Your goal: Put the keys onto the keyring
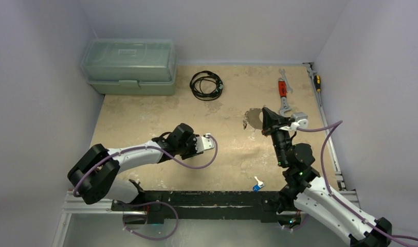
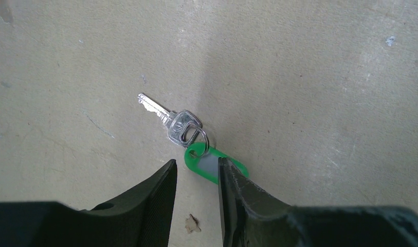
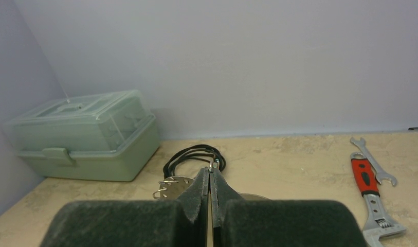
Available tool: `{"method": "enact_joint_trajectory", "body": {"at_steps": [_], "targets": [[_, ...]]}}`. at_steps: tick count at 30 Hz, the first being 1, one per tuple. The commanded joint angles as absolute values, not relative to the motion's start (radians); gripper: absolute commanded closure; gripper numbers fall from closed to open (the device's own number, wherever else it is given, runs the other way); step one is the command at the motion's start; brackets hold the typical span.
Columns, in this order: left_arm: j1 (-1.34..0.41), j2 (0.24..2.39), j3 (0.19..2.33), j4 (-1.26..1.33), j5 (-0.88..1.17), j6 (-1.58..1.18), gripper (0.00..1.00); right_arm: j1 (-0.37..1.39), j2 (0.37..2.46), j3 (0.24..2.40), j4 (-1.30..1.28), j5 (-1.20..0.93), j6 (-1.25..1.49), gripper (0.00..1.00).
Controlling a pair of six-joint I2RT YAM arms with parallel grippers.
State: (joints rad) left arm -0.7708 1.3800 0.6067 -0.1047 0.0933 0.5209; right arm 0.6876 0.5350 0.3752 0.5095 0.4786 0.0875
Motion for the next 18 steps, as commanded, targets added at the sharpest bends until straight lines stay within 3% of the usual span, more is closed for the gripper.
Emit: {"method": "enact_joint_trajectory", "body": {"at_steps": [1,18], "targets": [[-0.761,1.391,0.646,-0.069,0.169,0.549,0.66,0.686,0.523,0.385,0.574,0.462,0.103,1.00],[-0.758,1.440,0.669,-0.087,0.160,0.549,0.73,0.686,0.532,0.390,0.568,0.456,0.103,1.00]]}}
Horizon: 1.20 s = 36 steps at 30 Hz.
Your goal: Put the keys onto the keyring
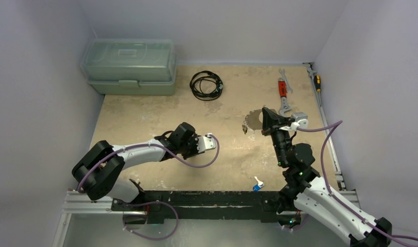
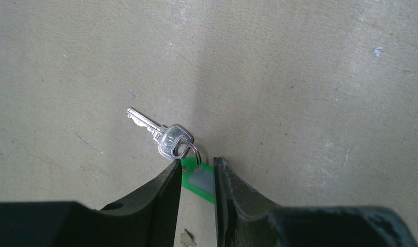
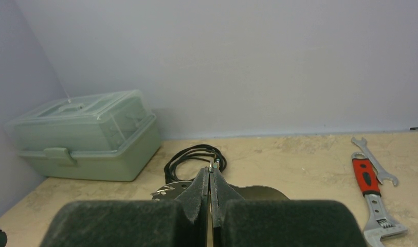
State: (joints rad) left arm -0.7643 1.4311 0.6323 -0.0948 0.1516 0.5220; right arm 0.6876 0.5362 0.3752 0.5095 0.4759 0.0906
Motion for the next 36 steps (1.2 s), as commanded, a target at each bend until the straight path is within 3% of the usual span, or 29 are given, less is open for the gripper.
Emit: {"method": "enact_joint_trajectory", "body": {"at_steps": [1,3,7,36], "targets": [[-0.756,1.441,0.669,-0.087,0.160,0.550,0.74,0.686,0.533,0.390,0.567,0.456,0.104,1.00],[-0.757,1.446,0.672,-0.094,0.158,0.557,0.80,0.687,0.532,0.390,0.566,0.455,0.104,1.00],[-0.757,1.456,0.685,-0.114,0.160,0.567,1.00,0.686,0.537,0.392,0.565,0.455,0.105,1.00],[-0.751,1.131,0.640,-0.127,0.223,0.521,1.00,0.687,0.577,0.392,0.587,0.399,0.060,1.00]]}}
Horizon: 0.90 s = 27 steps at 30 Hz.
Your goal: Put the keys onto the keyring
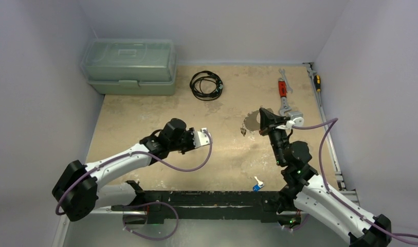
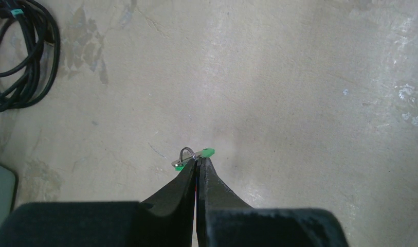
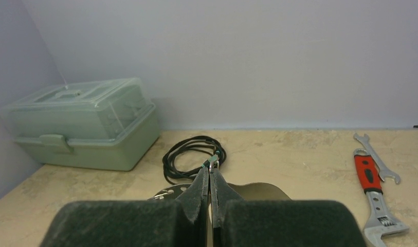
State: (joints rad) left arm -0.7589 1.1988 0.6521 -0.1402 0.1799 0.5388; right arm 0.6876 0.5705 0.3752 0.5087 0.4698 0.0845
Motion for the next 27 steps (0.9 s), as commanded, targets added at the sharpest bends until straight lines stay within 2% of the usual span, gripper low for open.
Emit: {"method": "enact_joint_trajectory", "body": {"at_steps": [1,10,20,27], "targets": [[-0.751,1.113,0.633,-0.121,0.221,0.509,1.00,0.686,0.581,0.390,0.602,0.361,0.051,1.00],[-0.751,0.940,0.600,-0.147,0.198,0.480,1.00,0.687,0.669,0.386,0.719,-0.024,0.017,1.00],[-0.749,0.794,0.561,-0.094,0.221,0.444,1.00,0.692,0.720,0.359,0.827,-0.274,0.049,1.00],[-0.735,0.696,0.551,-0.086,0.180,0.472,1.00,0.740,0.775,0.372,0.836,-0.362,-0.034,1.00]]}}
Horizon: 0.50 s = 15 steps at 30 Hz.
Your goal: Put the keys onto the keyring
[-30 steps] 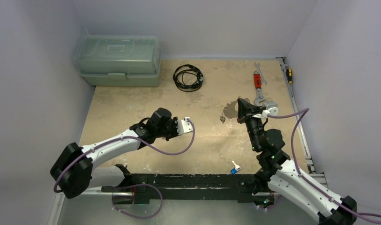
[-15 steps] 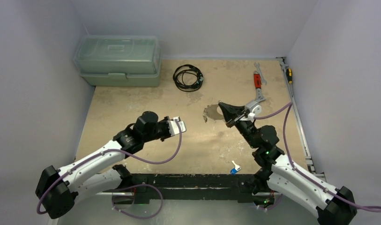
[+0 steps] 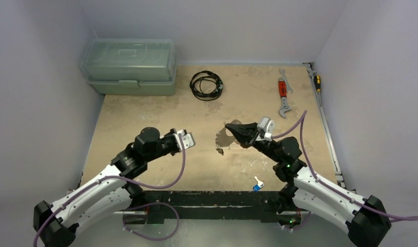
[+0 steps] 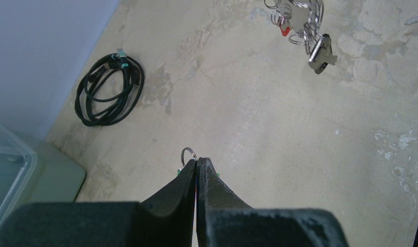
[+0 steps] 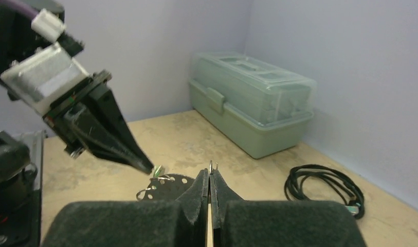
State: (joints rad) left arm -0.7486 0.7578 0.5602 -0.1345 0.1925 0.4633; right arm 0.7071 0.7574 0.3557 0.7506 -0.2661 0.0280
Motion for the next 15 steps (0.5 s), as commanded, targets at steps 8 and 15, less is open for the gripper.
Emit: {"method": "enact_joint_trajectory", "body": {"at_steps": [8,15], "targets": [[-0.720,0.588,0.549,-0.096,0.263,0.547,1.00,0.923,0.784,0.334,0.865,-0.344,-0.259,1.00],[-0.720,0.553,0.561,-0.119,0.416,0.596,1.00,0.978,0.820,0.315,0.904,-0.361,-0.336,1.00]]}}
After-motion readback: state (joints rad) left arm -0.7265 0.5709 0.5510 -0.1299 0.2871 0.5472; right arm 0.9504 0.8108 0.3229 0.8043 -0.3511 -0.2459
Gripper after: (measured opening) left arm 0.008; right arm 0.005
